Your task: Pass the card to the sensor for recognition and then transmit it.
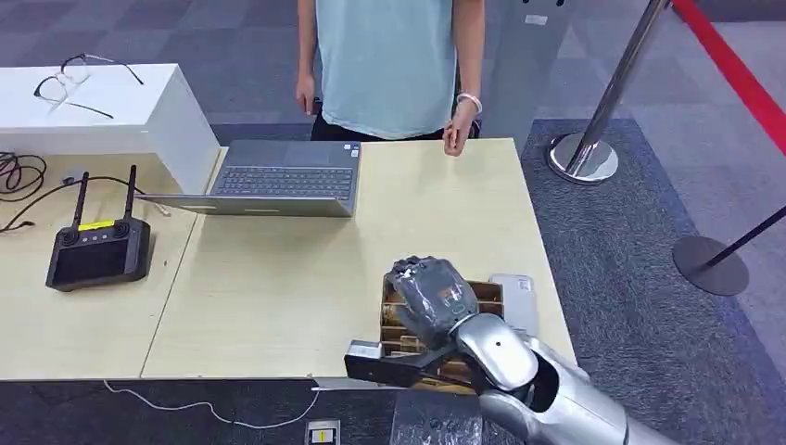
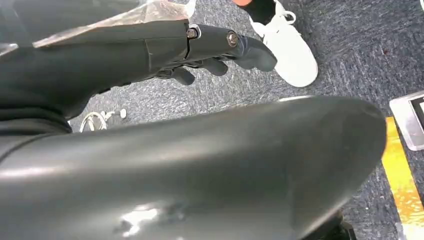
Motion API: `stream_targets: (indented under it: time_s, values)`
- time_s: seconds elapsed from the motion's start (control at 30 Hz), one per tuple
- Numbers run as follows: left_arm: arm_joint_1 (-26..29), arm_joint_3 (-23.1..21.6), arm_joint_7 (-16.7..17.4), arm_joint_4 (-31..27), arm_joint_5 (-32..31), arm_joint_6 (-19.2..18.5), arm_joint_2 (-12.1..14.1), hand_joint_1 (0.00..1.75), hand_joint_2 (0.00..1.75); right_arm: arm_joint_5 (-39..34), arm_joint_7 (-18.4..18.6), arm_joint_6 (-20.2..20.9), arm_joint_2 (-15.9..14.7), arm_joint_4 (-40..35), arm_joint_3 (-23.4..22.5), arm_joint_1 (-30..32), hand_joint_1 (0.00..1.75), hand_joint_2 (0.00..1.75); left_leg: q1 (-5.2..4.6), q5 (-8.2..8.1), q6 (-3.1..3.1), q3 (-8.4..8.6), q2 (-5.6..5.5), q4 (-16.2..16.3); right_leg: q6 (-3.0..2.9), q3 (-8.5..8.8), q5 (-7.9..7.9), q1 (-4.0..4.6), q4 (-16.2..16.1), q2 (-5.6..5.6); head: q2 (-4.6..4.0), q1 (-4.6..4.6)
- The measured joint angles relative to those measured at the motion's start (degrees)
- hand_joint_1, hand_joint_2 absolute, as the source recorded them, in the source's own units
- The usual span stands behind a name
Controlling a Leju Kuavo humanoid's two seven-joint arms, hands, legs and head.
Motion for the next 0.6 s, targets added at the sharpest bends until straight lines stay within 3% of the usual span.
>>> stream_targets:
  time_s: [0.3, 0.6]
  values:
    - [0.00, 0.00, 0.00, 0.00, -0.13, 0.00, 0.00, 0.00, 0.00, -1.11, -0.17, -0.20, 0.00, 0.83, -0.02, 1.75, 0.96, 1.75, 0.00, 0.00, 0.00, 0.00, -0.01, 0.00, 0.00, 0.00, 0.00, 0.00, 0.00, 0.00, 0.00, 0.00]
    - [-0.01, 0.00, 0.13, 0.00, -0.22, 0.00, 0.00, 0.00, 0.00, -1.59, -0.20, -0.70, 0.02, 2.51, -0.11, 2.13, 0.93, 1.75, 0.00, 0.00, 0.00, 0.00, 0.00, 0.00, 0.00, 0.00, 0.00, 0.00, 0.00, 0.00, 0.00, 0.00]
